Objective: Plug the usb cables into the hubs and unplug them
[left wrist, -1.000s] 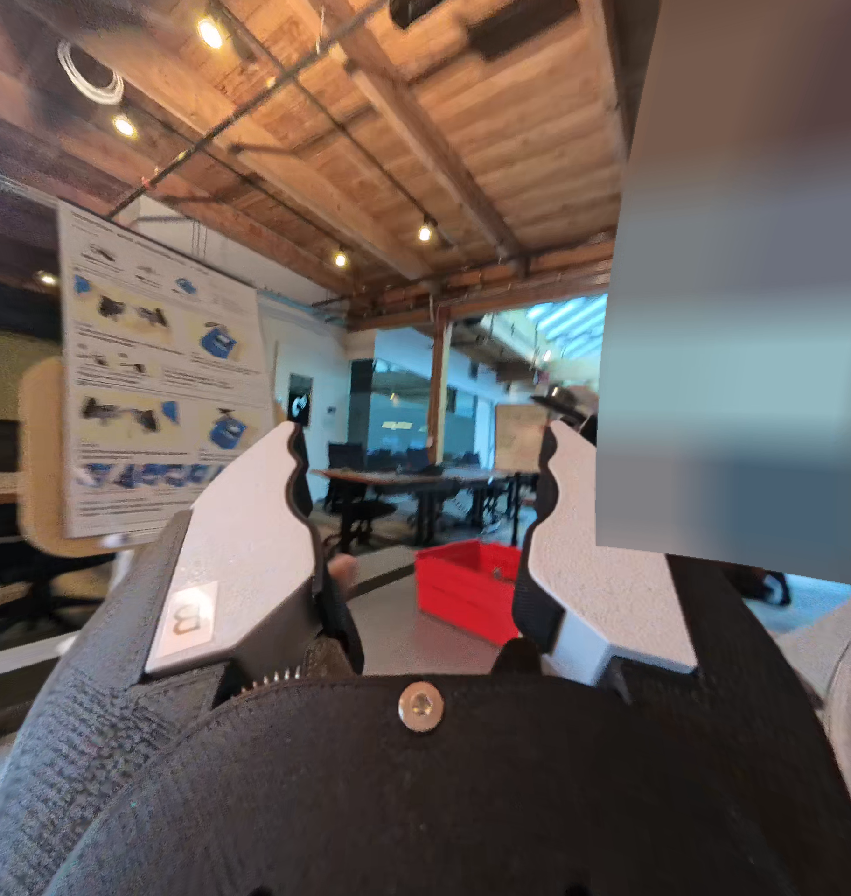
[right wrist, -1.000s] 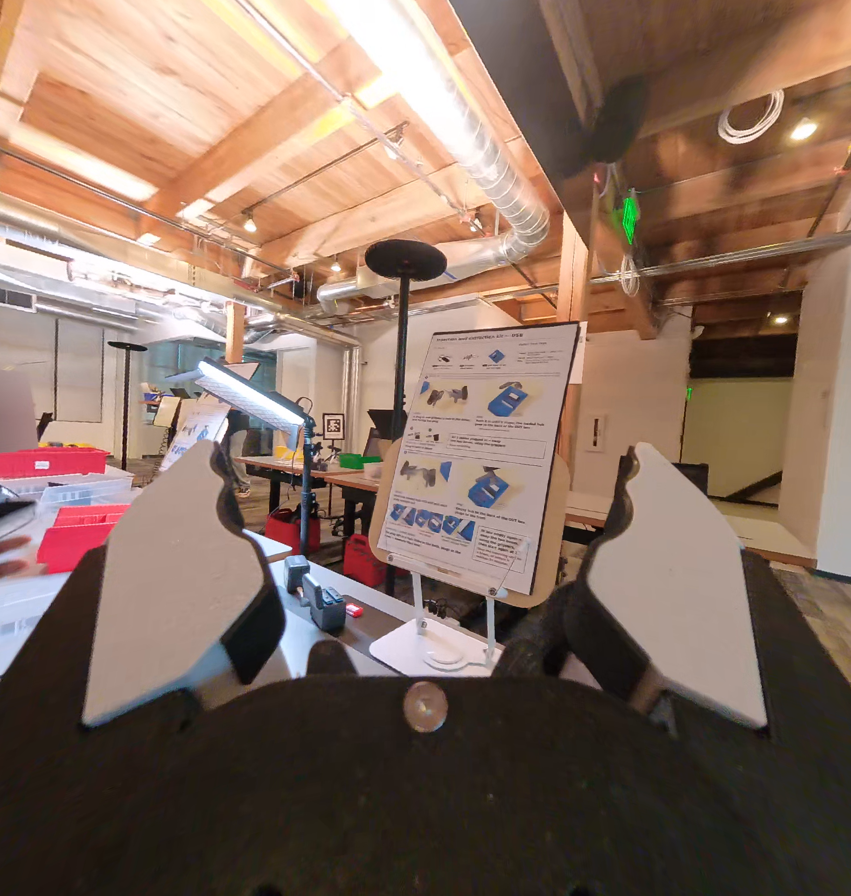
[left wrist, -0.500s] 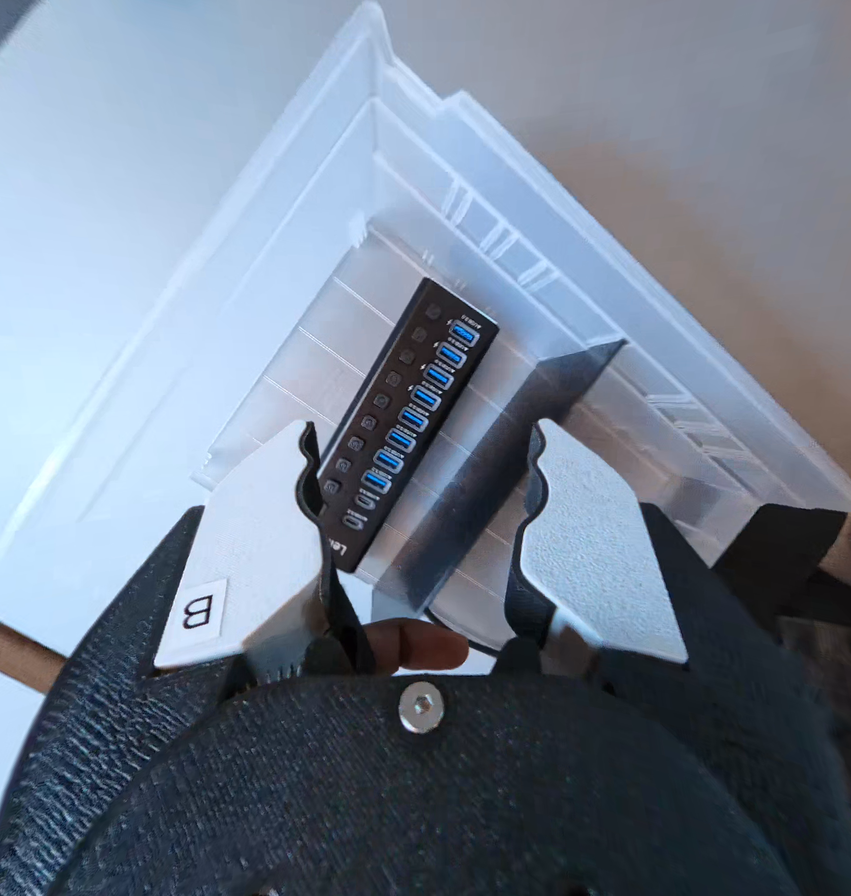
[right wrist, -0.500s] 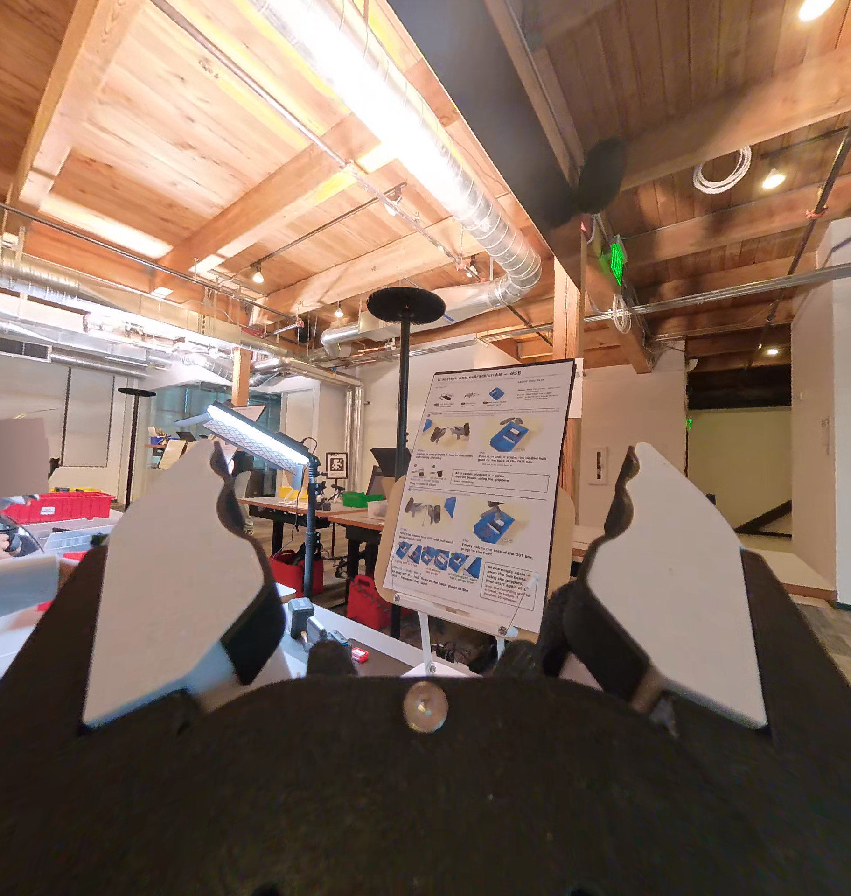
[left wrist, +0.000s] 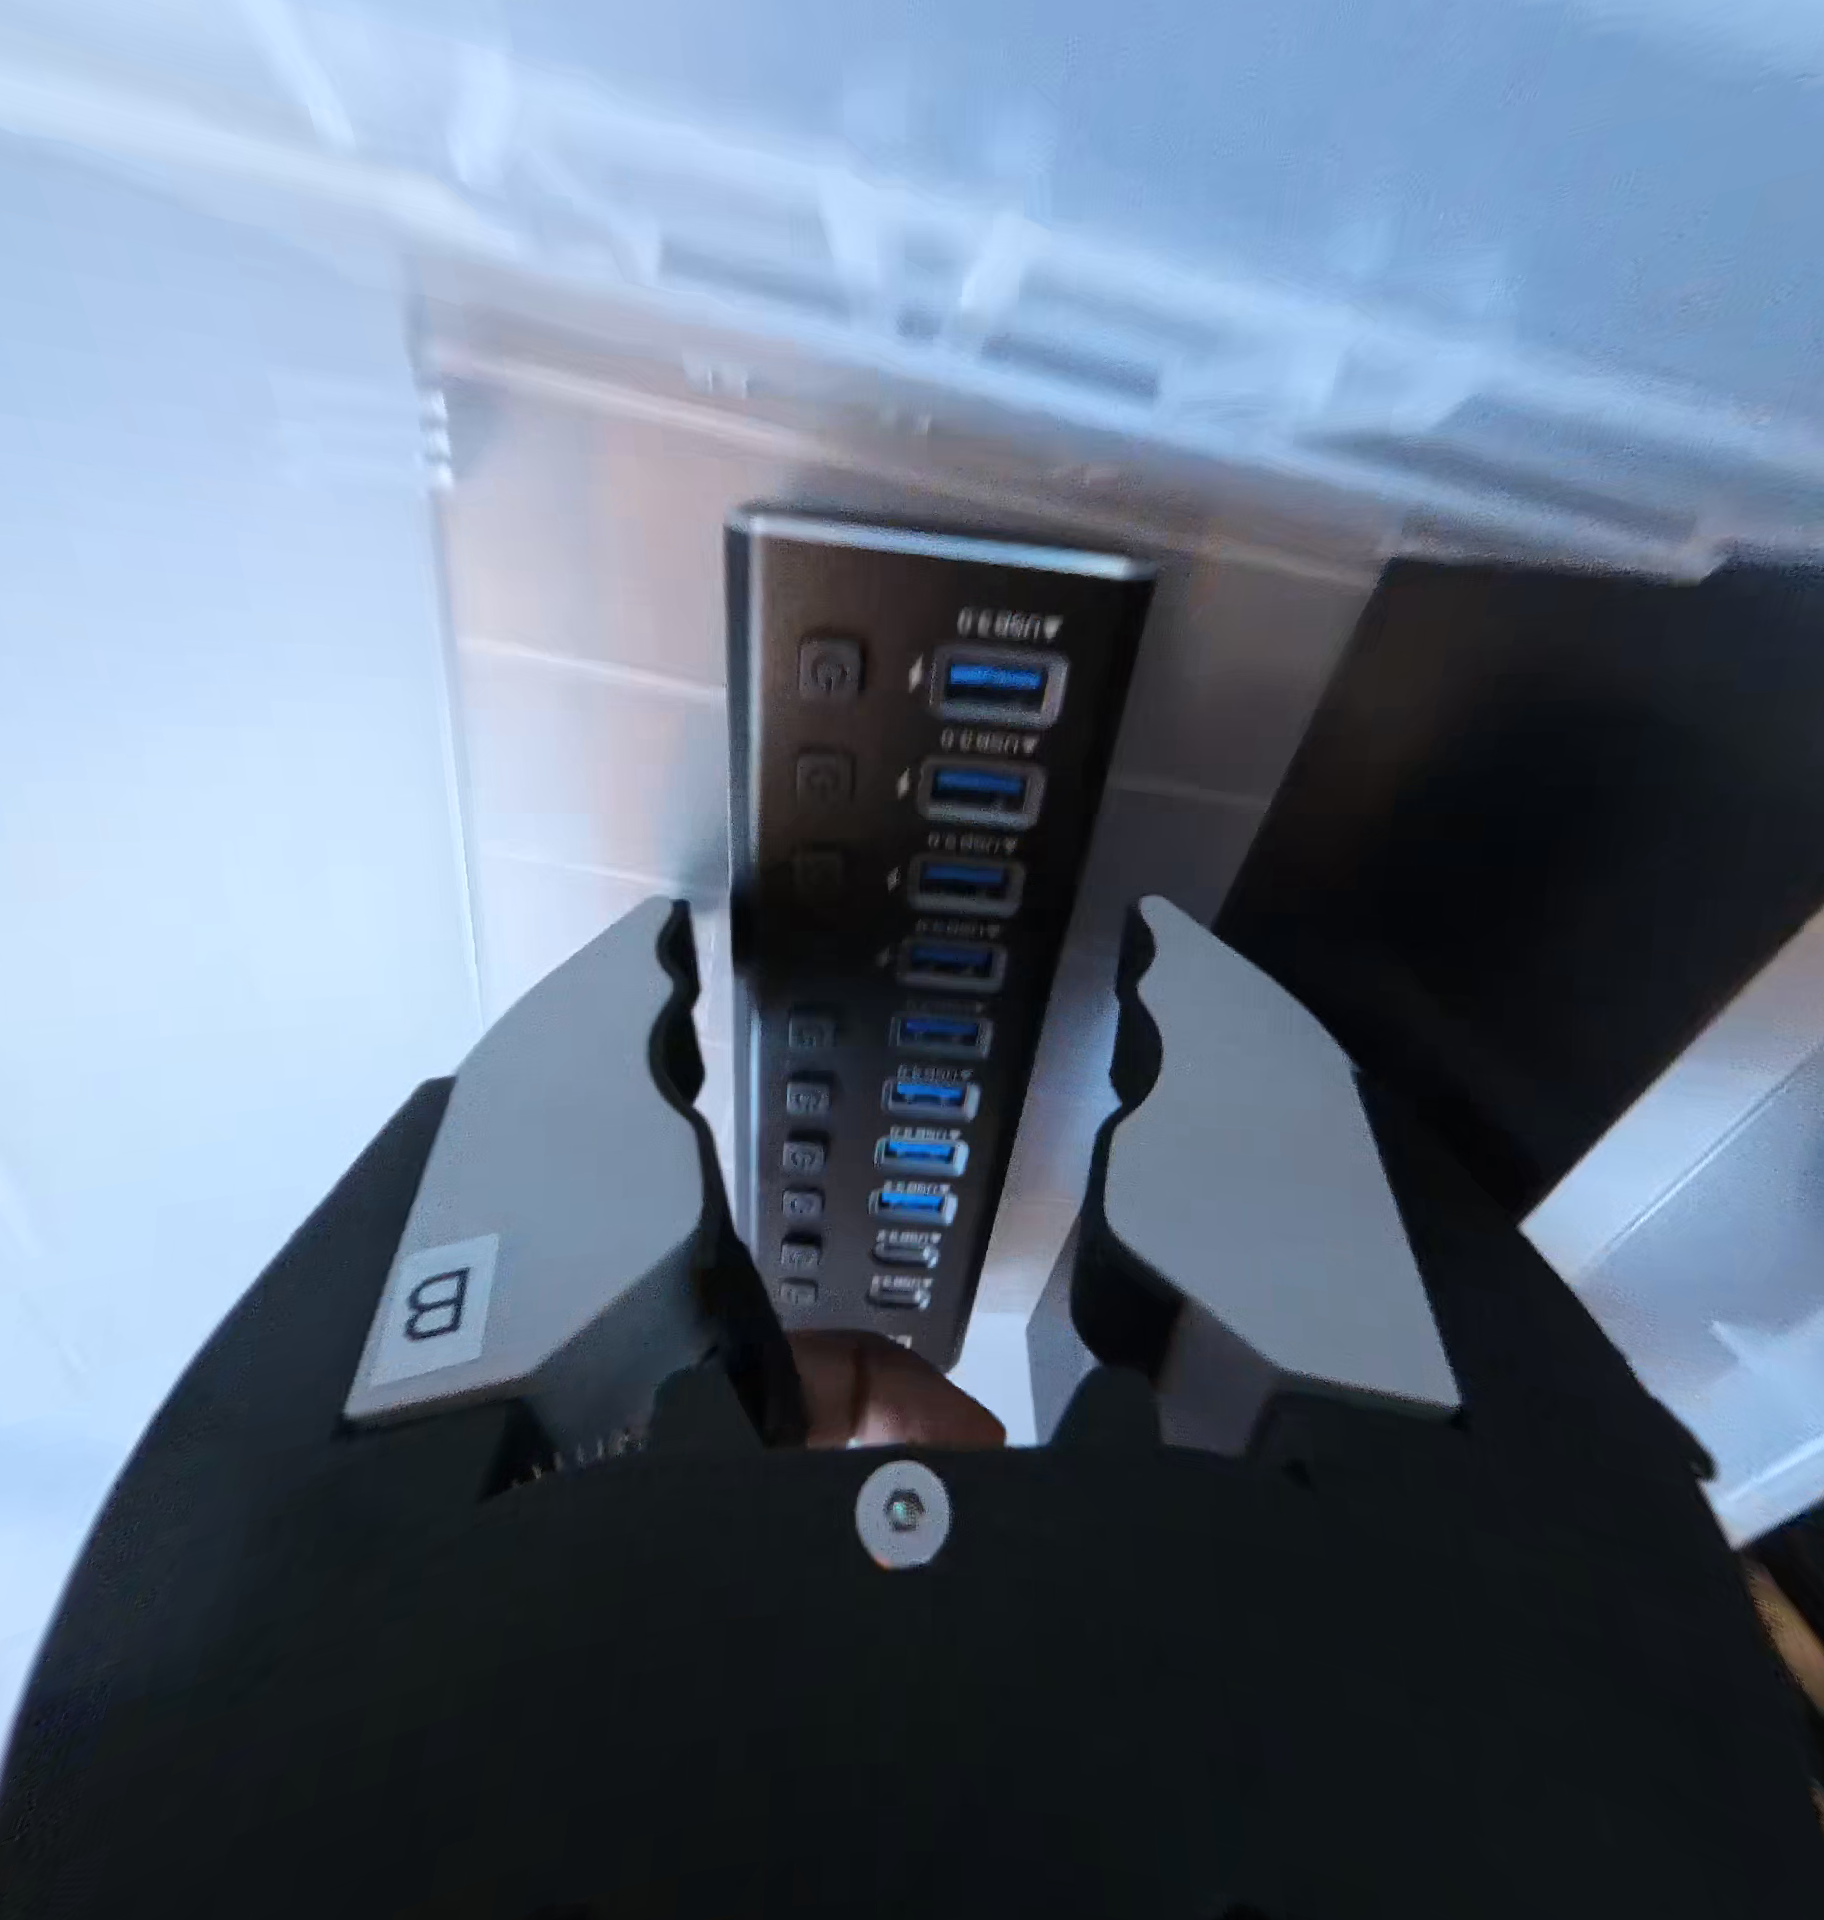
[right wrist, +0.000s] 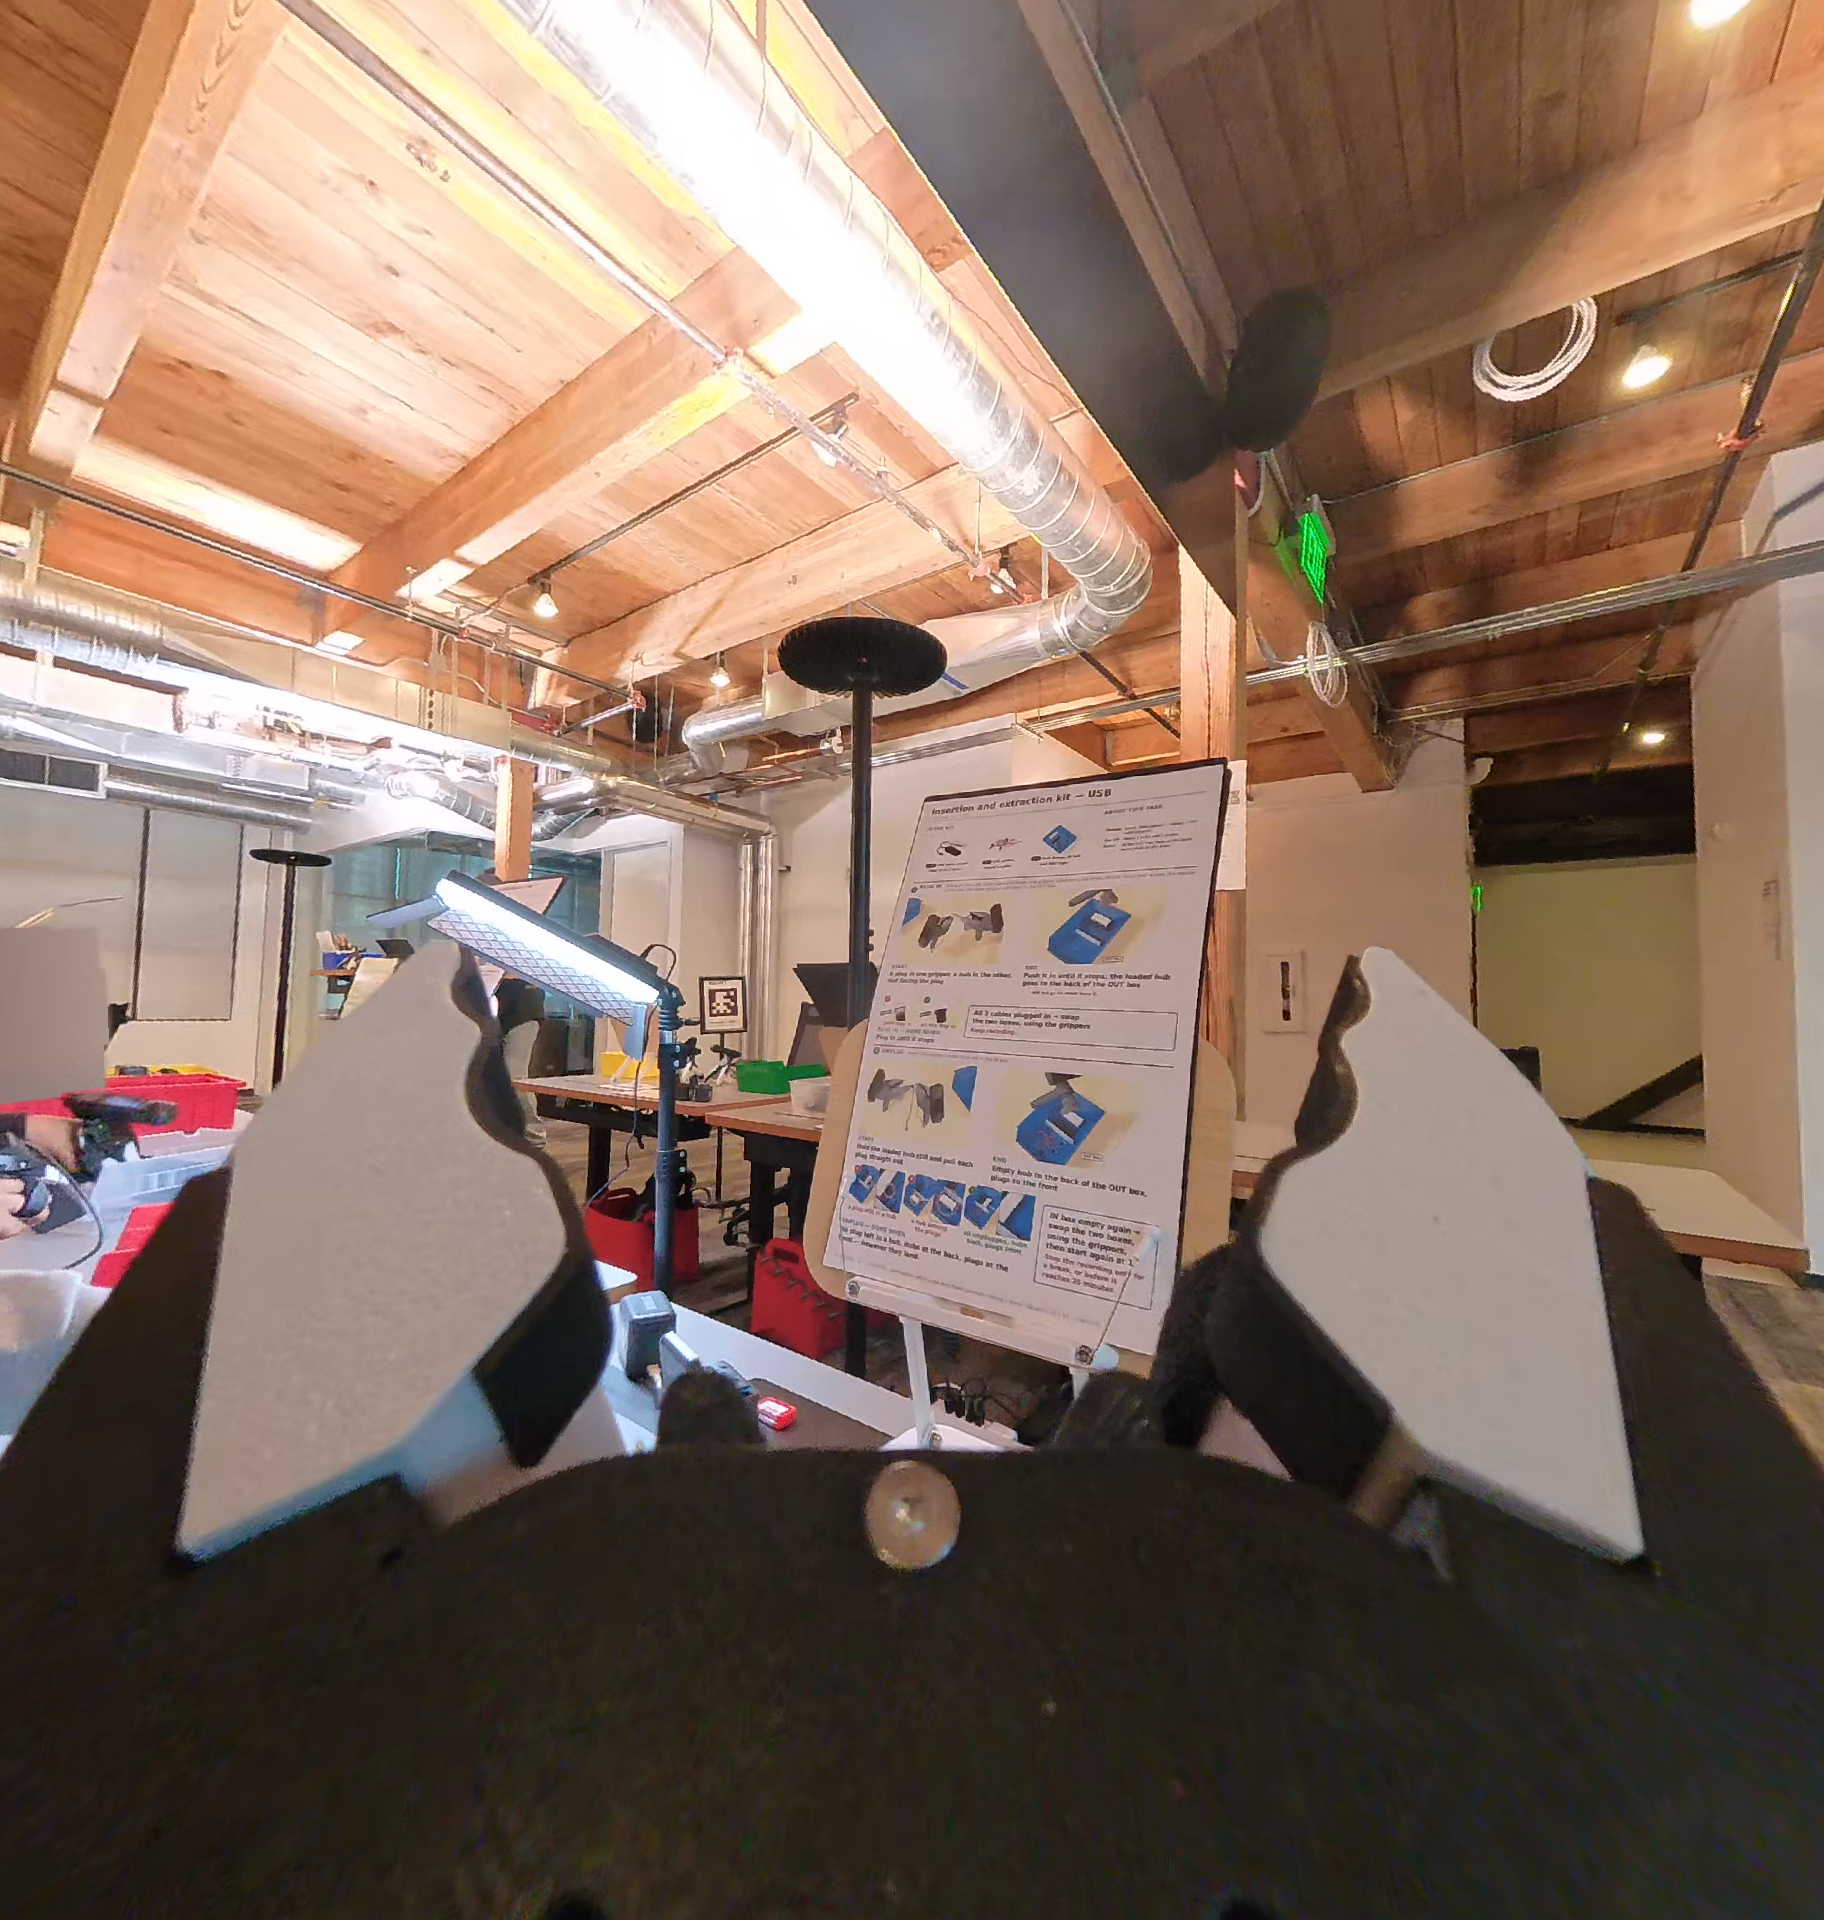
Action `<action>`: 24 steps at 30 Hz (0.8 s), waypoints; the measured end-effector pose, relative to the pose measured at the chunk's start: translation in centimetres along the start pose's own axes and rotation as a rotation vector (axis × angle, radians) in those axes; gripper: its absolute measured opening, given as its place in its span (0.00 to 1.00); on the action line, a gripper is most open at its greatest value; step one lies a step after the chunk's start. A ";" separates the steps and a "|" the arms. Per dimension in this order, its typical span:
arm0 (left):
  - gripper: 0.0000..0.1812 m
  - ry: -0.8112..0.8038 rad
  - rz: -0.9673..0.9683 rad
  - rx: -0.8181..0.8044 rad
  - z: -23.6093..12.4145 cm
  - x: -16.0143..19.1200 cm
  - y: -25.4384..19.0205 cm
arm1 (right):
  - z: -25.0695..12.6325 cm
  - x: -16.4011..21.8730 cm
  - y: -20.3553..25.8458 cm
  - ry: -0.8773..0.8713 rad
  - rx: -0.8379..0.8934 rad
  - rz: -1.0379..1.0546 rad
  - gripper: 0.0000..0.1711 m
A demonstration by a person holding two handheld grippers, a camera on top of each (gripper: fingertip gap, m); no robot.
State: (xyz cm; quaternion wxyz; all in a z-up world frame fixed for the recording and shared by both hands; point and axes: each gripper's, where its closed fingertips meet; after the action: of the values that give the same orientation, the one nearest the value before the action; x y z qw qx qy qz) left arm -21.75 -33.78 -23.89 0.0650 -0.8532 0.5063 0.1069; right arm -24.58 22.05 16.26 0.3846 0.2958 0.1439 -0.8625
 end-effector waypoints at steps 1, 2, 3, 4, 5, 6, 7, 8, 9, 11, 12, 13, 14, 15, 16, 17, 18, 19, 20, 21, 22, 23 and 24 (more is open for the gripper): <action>0.39 -0.034 0.000 -0.003 0.1 -0.6 0.0 | 0.0 0.0 -0.1 -0.001 0.004 -0.002 0.85; 0.34 -0.061 0.025 -0.011 0.0 -0.9 0.0 | -0.1 -0.1 -0.3 -0.005 0.011 -0.003 0.85; 0.33 -0.073 0.042 -0.024 0.0 -1.0 0.1 | -0.1 -0.3 -0.4 -0.011 0.018 -0.003 0.84; 0.33 -0.084 0.055 -0.057 -0.1 -1.0 0.3 | -0.2 -0.4 -0.6 -0.018 0.025 -0.001 0.84; 0.33 -0.097 0.077 -0.101 -0.3 -1.1 0.6 | -0.3 -0.6 -0.8 -0.026 0.033 0.002 0.84; 0.33 -0.109 0.100 -0.141 -0.6 -1.1 1.0 | -0.3 -0.8 -0.9 -0.037 0.040 0.005 0.83; 0.33 -0.126 0.102 -0.178 -1.1 -1.1 1.2 | -0.4 -1.1 -1.1 -0.049 0.047 0.008 0.82; 0.33 -0.156 0.097 -0.215 -1.8 -1.3 1.5 | -0.5 -1.3 -1.2 -0.063 0.054 0.013 0.82; 0.33 -0.195 0.092 -0.253 -2.6 -1.6 1.7 | -0.5 -1.6 -1.4 -0.077 0.063 0.020 0.81; 0.32 -0.282 0.083 -0.340 -4.9 -2.5 2.1 | -0.6 -1.9 -1.6 -0.099 0.078 0.034 0.80; 0.32 -0.327 0.081 -0.388 -6.1 -3.0 2.3 | -0.6 -2.0 -1.6 -0.103 0.080 0.037 0.79; 0.32 -0.378 0.074 -0.439 -7.5 -3.5 2.4 | -0.6 -2.0 -1.6 -0.100 0.079 0.035 0.79; 0.32 -0.440 0.065 -0.489 -8.9 -4.3 2.5 | -0.5 -1.9 -1.5 -0.094 0.078 0.028 0.79; 0.32 -0.515 0.056 -0.537 -10.4 -5.2 2.4 | -0.5 -1.8 -1.4 -0.086 0.076 0.018 0.79; 0.32 -0.601 0.046 -0.583 -11.9 -6.2 2.2 | -0.4 -1.6 -1.2 -0.076 0.071 0.008 0.78; 0.32 -0.699 0.035 -0.621 -13.5 -7.4 1.8 | -0.3 -1.3 -0.9 -0.065 0.063 -0.001 0.78; 0.32 -0.803 0.017 -0.654 -15.1 -8.7 1.4 | -0.2 -1.0 -0.6 -0.052 0.053 -0.008 0.78; 0.32 -0.911 -0.005 -0.683 -16.6 -9.9 0.8 | 0.0 -0.7 -0.3 -0.039 0.041 -0.012 0.77; 0.32 -1.022 -0.028 -0.707 -18.1 -11.1 0.2 | 0.1 -0.3 0.1 -0.026 0.029 -0.015 0.77; 0.32 -1.132 -0.050 -0.719 -19.5 -12.3 -0.5 | 0.3 0.1 0.5 -0.011 0.014 -0.019 0.76; 0.32 -1.230 -0.074 -0.713 -20.5 -13.4 -1.3 | 0.6 0.6 1.0 0.004 -0.002 -0.024 0.76; 0.32 -1.318 -0.095 -0.693 -21.4 -14.4 -2.3 | 0.8 1.2 1.5 0.022 -0.020 -0.030 0.76; 0.31 -1.408 -0.123 -0.667 -22.2 -15.4 -3.2 | 1.1 2.0 2.1 0.042 -0.041 -0.038 0.76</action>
State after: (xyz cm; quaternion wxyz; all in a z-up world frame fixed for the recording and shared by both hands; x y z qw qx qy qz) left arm -23.54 -23.98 1.41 0.1169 -0.5855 0.2385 0.7659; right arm -24.46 18.97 15.86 0.3712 0.3034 0.1750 -0.8600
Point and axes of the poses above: each gripper's, where its closed fingertips meet, z out along the fingers, x out of its underside, y = z × x across the jaws, and after that the axes turned 15 degrees about -y, right-handed
